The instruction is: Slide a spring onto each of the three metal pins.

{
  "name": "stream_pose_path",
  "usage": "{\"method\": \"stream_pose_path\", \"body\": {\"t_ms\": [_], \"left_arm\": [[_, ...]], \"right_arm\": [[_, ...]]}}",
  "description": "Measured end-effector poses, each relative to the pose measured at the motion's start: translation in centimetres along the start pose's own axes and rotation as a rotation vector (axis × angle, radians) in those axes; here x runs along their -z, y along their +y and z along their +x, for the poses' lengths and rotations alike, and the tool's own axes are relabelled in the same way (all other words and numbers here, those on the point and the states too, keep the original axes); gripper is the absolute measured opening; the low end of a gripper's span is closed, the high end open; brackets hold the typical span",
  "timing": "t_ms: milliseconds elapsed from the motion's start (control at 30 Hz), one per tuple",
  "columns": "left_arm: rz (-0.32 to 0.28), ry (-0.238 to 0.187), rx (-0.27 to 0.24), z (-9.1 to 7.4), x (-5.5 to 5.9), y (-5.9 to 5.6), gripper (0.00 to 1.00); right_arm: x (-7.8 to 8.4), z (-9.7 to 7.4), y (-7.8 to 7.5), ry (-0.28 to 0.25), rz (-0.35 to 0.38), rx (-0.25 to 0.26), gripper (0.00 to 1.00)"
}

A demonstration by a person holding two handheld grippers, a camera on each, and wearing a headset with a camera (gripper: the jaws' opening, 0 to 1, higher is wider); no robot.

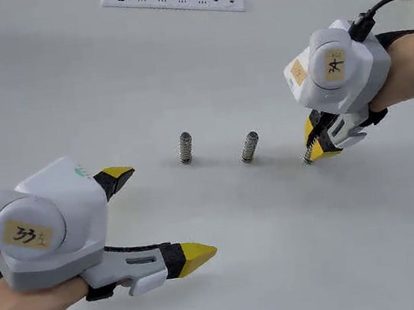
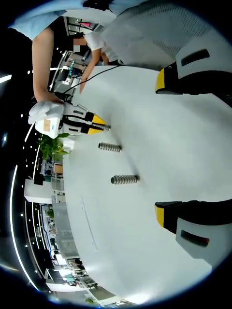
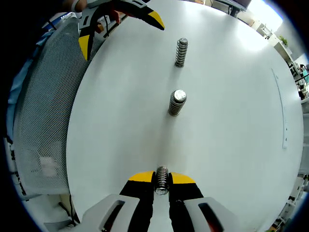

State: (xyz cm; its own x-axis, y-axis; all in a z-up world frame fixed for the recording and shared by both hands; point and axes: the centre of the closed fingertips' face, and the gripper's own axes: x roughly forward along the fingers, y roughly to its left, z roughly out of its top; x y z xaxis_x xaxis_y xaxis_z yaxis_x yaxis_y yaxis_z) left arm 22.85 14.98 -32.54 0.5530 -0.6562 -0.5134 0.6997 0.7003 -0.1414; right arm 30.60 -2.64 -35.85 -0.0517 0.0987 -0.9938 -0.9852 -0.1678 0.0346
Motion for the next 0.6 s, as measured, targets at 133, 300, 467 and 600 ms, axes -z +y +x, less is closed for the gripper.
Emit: {"method": "stream_pose_path", "body": {"t_ms": [133, 300, 467, 600], "left_arm": [[0.001, 0.0, 0.003, 0.01, -0.02, -0.12, 0.9], [0.002, -0.002, 0.007, 0.05, -0.07, -0.32, 0.9], [0.0, -0.002, 0.009, 0.03, -0.04, -0.45, 0.9], [0.0, -0.007, 0.007, -0.05, -0.17, -0.4, 0.9]], "right_arm": [[-0.11, 0.02, 0.02, -0.007, 0.006, 0.001, 0.08], [-0.15, -0.15, 0.52, -0.007, 0.009, 0.001, 0.08], [-0.06, 0.07, 0.54, -0.007, 0.001, 0.002, 0.09], [-0.3, 0.36, 0.77, -0.025, 0.016, -0.001, 0.18]]}}
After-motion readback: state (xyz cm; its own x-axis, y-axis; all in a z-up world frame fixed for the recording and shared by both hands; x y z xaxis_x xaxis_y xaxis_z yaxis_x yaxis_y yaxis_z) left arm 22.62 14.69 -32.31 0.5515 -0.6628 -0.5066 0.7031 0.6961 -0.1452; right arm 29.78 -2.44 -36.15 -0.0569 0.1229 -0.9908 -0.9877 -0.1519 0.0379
